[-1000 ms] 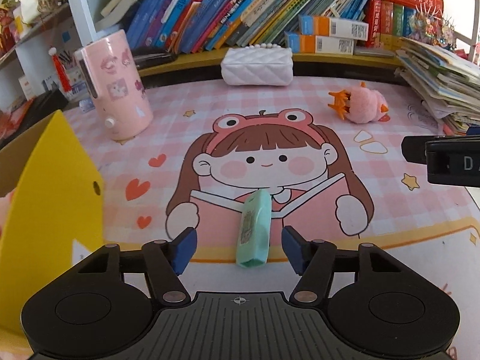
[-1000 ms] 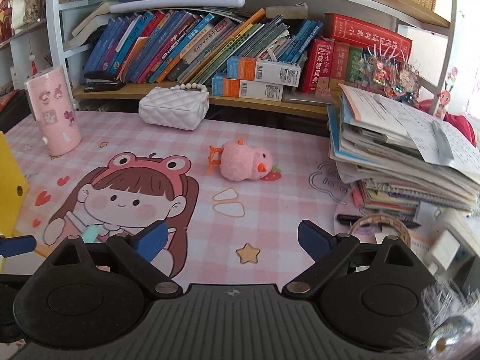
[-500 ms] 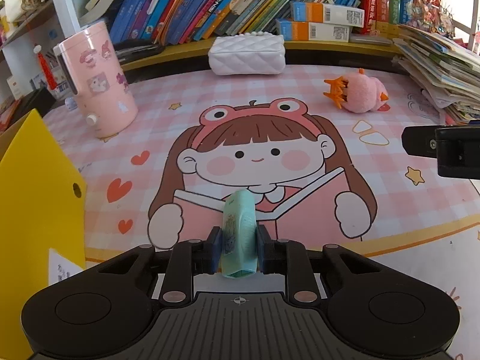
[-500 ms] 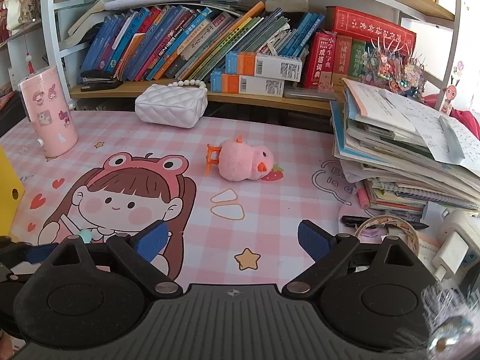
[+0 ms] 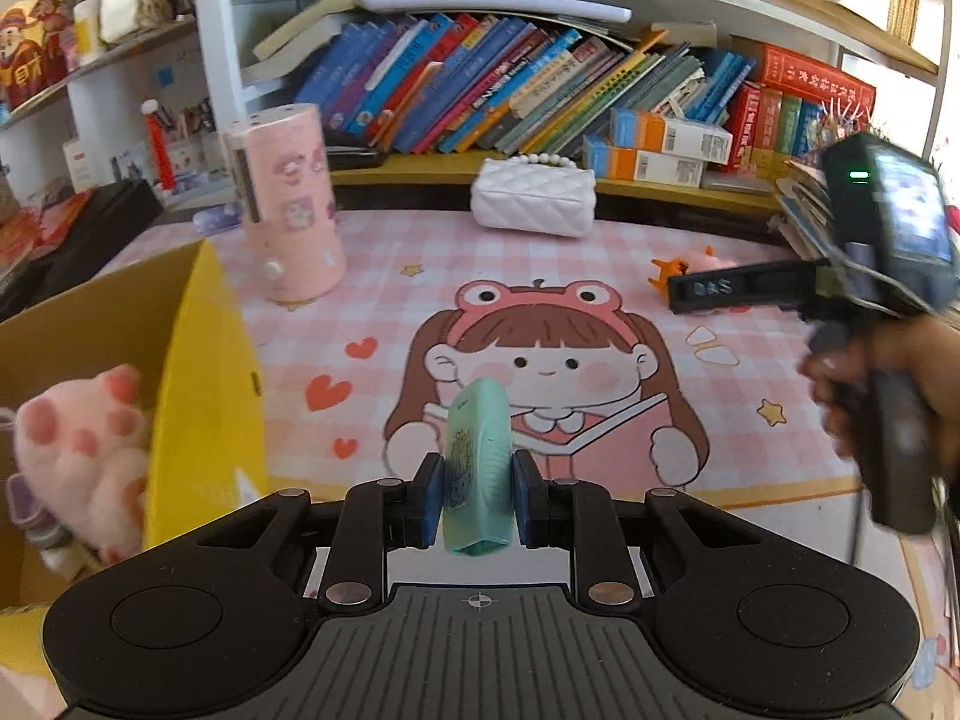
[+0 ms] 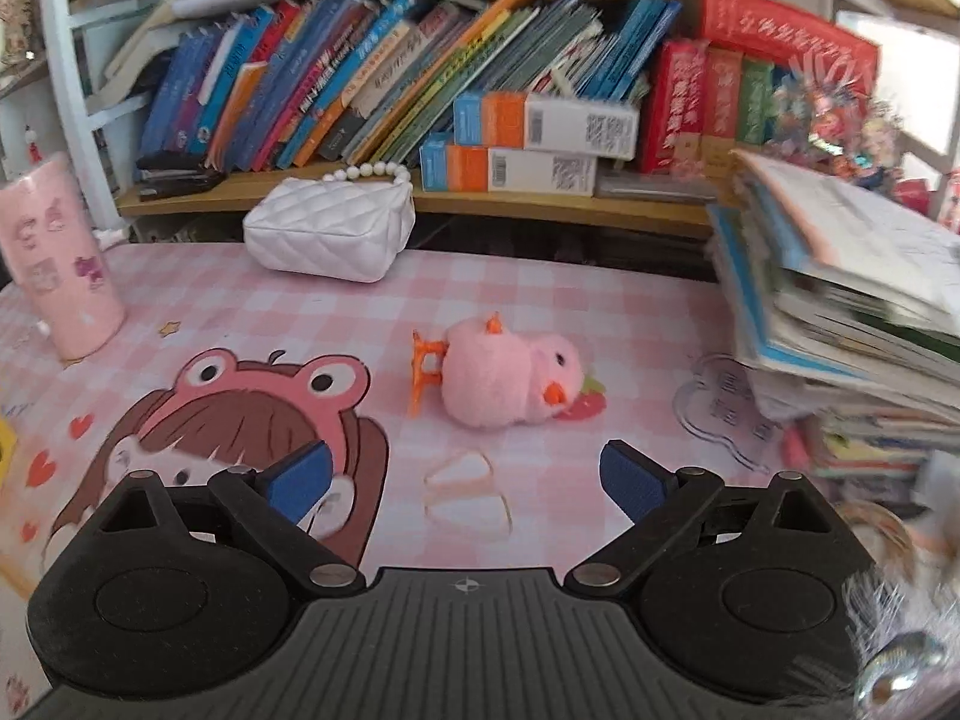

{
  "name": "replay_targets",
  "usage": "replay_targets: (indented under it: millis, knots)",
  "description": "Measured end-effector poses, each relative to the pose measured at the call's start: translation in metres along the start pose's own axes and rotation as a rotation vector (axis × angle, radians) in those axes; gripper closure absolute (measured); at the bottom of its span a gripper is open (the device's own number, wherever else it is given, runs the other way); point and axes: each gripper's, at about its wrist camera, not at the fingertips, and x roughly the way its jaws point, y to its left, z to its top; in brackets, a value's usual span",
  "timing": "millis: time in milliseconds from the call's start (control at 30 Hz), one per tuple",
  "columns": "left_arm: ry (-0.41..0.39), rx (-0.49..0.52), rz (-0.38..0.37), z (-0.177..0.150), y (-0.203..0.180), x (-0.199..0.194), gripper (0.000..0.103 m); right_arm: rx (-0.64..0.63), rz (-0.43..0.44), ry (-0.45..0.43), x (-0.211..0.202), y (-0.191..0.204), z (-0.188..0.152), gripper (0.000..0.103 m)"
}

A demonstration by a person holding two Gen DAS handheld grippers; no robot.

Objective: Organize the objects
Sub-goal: 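Grasp the pink plush chick with the right tool while the left tool holds the green object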

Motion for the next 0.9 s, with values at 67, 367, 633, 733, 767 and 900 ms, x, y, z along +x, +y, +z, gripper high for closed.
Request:
replay_targets:
  millis: [67, 367, 633, 733, 767, 900]
  knots:
    - [0.003, -0.001, 0.009, -0.002, 0.002, -0.004, 0.081, -0.029, -0.012, -0.014, 0.014, 0.002, 0.004, 0.004]
    - [0.008, -0.016, 0.019, -0.007, 0.004, -0.012, 0.081, -0.029, -0.008, -0.034, 0.053, -0.004, 0.021, 0.004]
    - [-0.003, -0.047, 0.039, -0.006, 0.013, -0.013, 0.081, -0.067, -0.046, -0.040, 0.061, -0.004, 0.025, 0.019]
    - [-0.006, -0.043, 0.034, -0.006, 0.011, -0.013, 0.081, -0.060, -0.031, -0.041, 0.059, -0.008, 0.025, 0.022]
    - [-0.007, -0.041, 0.032, -0.006, 0.011, -0.014, 0.081, -0.061, -0.025, -0.048, 0.057, -0.009, 0.025, 0.025]
    - [-0.012, -0.039, 0.030, -0.006, 0.010, -0.016, 0.081, -0.037, -0.005, -0.063, 0.050, -0.013, 0.028, 0.034]
